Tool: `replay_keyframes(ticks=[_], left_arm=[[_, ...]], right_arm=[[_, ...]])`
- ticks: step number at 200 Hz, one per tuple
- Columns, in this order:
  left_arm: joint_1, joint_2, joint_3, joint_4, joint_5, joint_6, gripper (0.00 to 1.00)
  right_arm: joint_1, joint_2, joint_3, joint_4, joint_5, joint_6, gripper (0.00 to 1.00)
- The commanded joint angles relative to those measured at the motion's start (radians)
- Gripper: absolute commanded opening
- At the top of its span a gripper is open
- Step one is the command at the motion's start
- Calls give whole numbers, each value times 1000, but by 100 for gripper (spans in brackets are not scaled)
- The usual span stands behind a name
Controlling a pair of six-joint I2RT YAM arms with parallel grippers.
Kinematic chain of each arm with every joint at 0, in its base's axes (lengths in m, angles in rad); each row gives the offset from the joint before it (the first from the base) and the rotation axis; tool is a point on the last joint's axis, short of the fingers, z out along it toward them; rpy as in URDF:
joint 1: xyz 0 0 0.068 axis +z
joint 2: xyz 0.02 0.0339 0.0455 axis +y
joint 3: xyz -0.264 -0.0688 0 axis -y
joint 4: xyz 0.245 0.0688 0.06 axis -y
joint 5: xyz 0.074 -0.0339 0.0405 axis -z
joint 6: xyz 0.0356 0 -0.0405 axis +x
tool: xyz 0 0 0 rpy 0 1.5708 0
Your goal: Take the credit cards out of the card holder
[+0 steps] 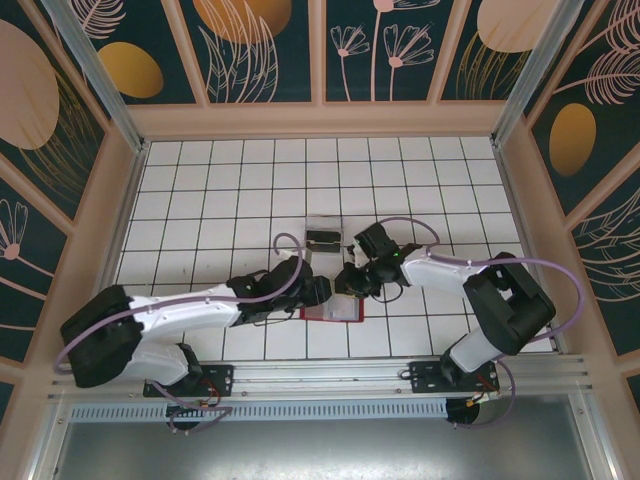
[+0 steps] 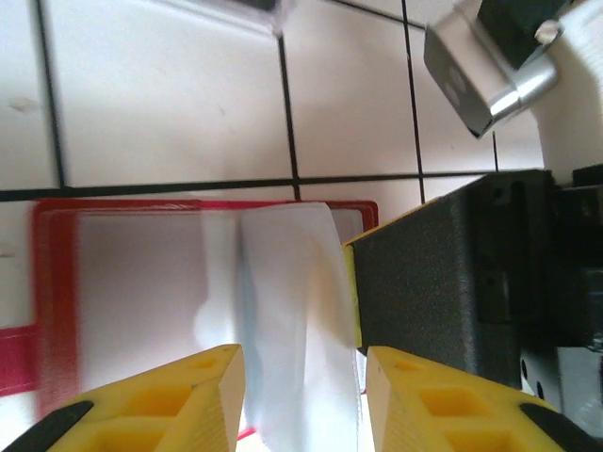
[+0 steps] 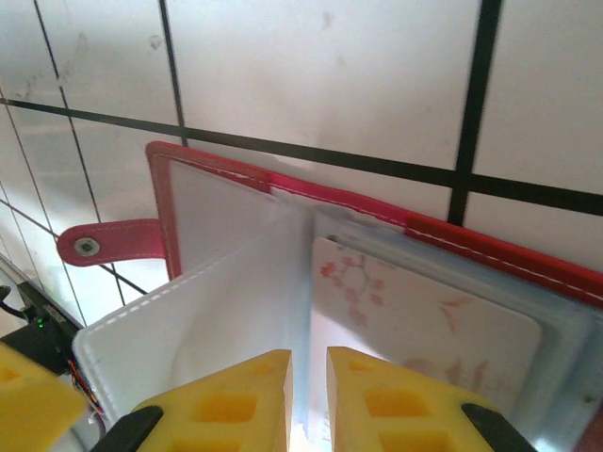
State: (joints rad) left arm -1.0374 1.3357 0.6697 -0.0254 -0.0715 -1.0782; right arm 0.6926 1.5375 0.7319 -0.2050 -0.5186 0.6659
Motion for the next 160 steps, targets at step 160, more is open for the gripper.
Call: replay_keyframes(ticks=[160], left_arm=[[116,-185,41,-238,-97,87,42]], right_arm=[[166,302,259,-12,97,42,18]])
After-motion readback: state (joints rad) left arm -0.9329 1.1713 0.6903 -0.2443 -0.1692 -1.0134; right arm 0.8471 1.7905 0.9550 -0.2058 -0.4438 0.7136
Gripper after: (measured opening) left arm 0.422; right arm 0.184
